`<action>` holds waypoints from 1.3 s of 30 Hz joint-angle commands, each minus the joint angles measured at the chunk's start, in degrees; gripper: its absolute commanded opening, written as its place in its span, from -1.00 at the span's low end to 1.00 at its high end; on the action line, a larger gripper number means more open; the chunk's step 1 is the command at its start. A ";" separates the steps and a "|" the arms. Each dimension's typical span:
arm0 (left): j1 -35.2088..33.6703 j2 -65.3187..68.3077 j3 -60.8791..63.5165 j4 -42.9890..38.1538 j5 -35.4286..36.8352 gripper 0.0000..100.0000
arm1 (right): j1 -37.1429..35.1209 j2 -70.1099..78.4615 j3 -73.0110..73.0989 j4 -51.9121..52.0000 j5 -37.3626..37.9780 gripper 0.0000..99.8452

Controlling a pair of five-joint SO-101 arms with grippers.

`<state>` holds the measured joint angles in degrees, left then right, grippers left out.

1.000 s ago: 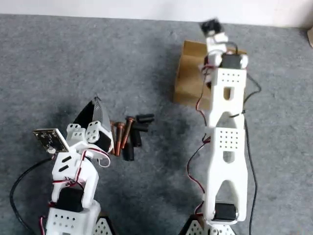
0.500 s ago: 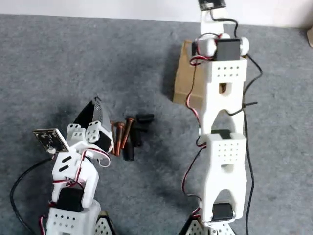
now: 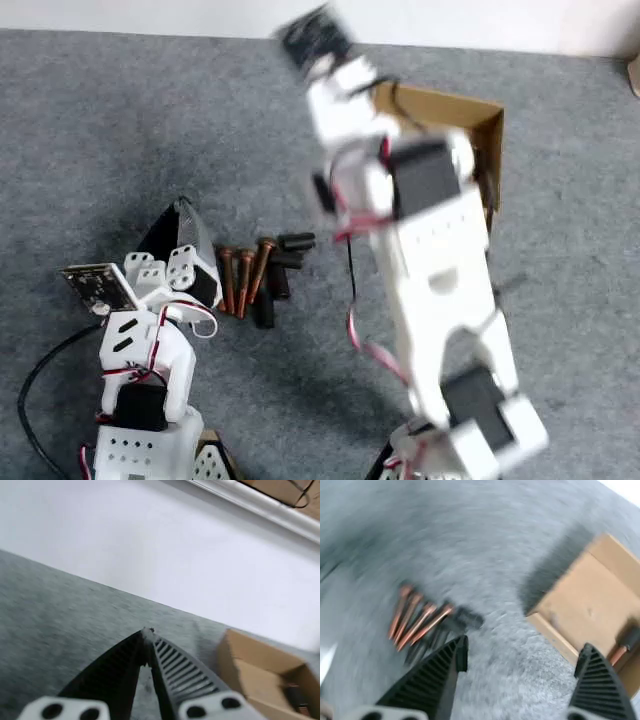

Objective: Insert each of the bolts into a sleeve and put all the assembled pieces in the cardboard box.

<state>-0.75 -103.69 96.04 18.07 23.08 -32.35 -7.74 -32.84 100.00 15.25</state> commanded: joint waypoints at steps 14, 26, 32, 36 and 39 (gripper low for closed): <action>-1.36 -0.66 0.48 0.09 -3.87 -0.99 | -4.00 -17.89 57.19 -27.38 31.82 -0.37; -6.02 -0.31 -1.27 0.18 -3.78 -0.99 | -4.97 10.15 40.04 -28.79 35.16 -0.37; -12.09 -0.31 -6.73 9.14 -3.78 -0.98 | -4.88 18.77 33.80 -28.79 36.66 -0.37; -12.09 -0.31 -6.29 9.23 -3.87 -0.98 | -4.62 24.75 31.60 -28.88 38.68 -0.37; -12.09 -0.31 -6.29 9.23 -3.87 -0.98 | -4.53 29.41 28.70 -29.23 38.77 -0.37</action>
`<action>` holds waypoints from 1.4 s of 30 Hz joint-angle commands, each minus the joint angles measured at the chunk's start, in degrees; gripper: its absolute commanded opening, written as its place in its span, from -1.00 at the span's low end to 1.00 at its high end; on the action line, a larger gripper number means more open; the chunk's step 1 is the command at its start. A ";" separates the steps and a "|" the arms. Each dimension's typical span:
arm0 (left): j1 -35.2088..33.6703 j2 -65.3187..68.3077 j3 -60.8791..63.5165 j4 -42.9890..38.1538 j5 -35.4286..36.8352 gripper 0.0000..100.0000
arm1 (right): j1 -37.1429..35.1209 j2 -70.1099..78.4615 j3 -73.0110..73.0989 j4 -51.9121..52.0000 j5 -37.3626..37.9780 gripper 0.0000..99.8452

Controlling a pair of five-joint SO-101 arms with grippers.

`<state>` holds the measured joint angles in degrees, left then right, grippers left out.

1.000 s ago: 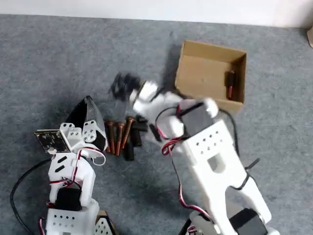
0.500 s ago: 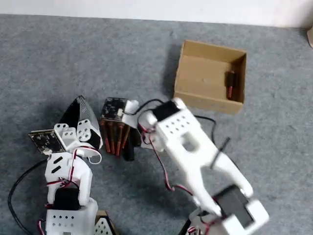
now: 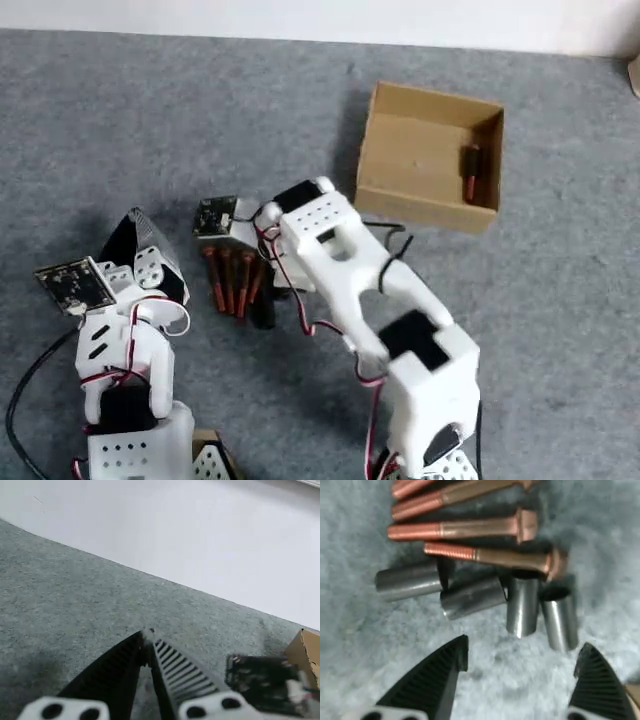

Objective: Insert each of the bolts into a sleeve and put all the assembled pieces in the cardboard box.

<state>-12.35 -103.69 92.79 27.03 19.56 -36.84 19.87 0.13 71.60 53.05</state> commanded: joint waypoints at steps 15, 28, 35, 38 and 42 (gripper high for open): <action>-0.48 -0.31 -3.12 0.26 -0.35 -0.98 | 0.48 18.15 -18.51 -0.31 0.88 -0.40; -0.48 -0.31 -3.12 0.26 -0.35 -0.98 | 0.48 18.42 -18.42 -0.13 0.79 -0.99; -0.48 -0.31 -3.03 0.26 -0.35 -0.98 | 0.48 18.07 -19.21 6.90 -0.79 -0.99; -0.48 -0.31 -3.03 0.26 -0.35 -0.98 | 0.40 15.69 -20.88 7.34 -3.34 -0.99; -0.48 -0.31 -3.03 0.26 -0.35 -0.98 | 0.48 9.45 -20.97 7.34 -5.63 -0.99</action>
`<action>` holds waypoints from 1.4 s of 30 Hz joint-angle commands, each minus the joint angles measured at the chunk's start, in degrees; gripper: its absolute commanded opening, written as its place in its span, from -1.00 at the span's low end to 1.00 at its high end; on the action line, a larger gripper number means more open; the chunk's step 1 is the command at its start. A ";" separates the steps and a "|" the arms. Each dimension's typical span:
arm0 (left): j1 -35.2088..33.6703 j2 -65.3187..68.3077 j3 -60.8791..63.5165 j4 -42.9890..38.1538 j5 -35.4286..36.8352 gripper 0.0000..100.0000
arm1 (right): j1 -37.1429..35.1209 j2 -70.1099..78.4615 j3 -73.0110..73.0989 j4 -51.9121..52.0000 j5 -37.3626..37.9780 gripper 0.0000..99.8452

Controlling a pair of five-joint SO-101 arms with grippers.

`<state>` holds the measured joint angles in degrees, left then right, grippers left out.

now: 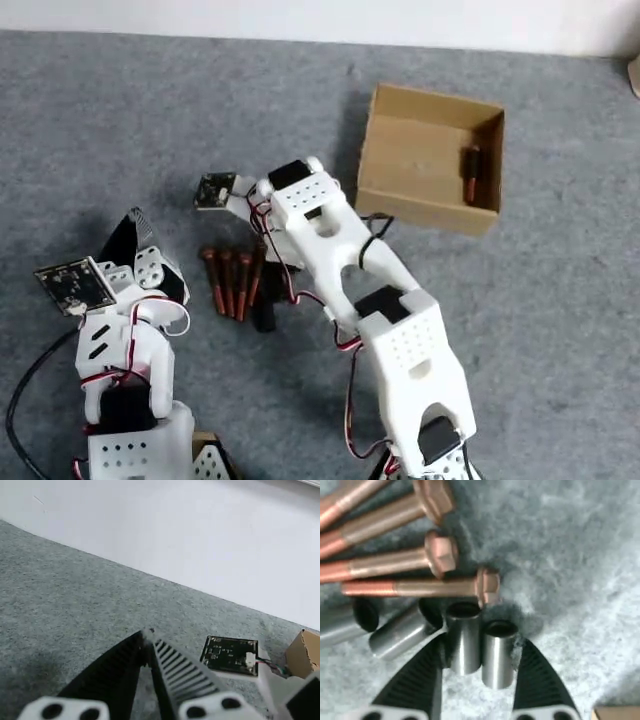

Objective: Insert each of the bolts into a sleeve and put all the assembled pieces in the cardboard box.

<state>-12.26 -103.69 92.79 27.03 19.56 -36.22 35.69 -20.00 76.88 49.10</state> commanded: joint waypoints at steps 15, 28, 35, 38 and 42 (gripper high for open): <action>-0.48 -0.31 -3.03 0.26 -0.35 -0.98 | 1.10 -12.00 1.10 5.41 -5.10 -0.98; 1.19 -0.31 -2.86 0.44 -0.35 -0.98 | 4.35 -1.63 1.63 -4.09 -10.81 -0.76; 1.19 -0.31 -2.86 0.44 -0.35 -0.98 | 4.35 -1.54 1.63 -4.53 -10.81 -0.76; 1.19 -0.31 -2.86 0.44 -0.35 -0.98 | 4.35 -1.36 2.07 -4.53 -11.16 -0.77; 1.19 -0.31 -2.86 0.44 -0.35 -0.98 | 3.91 0.48 4.97 -4.62 -11.16 -0.93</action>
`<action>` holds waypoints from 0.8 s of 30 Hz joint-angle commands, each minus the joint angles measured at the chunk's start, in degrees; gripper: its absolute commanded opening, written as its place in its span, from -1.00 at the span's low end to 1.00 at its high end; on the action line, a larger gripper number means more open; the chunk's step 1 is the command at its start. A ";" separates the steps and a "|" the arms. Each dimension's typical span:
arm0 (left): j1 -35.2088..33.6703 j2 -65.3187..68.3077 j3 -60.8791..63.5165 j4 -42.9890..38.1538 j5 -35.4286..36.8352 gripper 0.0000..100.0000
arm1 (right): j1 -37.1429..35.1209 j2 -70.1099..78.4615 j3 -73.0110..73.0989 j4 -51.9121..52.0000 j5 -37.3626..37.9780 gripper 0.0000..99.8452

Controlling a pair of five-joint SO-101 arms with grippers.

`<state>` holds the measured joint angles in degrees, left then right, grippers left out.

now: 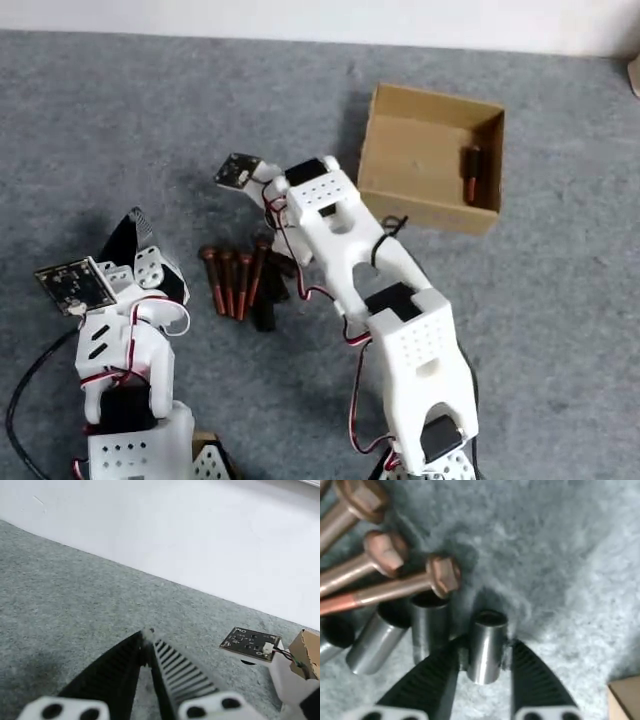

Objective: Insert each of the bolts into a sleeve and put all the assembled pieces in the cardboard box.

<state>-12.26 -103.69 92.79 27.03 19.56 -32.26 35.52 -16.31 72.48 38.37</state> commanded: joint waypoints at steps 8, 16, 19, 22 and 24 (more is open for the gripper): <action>1.27 -0.31 -2.86 0.44 -0.35 -0.98 | -0.84 4.18 1.63 2.07 -4.92 -0.94; 1.27 -0.48 -2.15 0.35 -0.35 -0.98 | -1.89 -1.98 -8.75 14.37 -2.55 -0.99; 1.27 -0.48 -2.15 0.35 -0.35 -0.98 | -1.89 -8.75 -14.90 19.74 -2.55 -0.99; 1.27 -0.48 -2.15 0.26 -0.35 -0.98 | -1.98 -16.48 -19.47 24.22 -3.25 -0.99; 1.27 -0.48 -2.15 0.26 -0.35 -0.98 | -1.89 -21.32 -21.41 26.24 -5.54 -0.99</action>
<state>-12.26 -103.69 92.79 27.03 19.56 -33.58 23.91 -32.84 95.25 34.77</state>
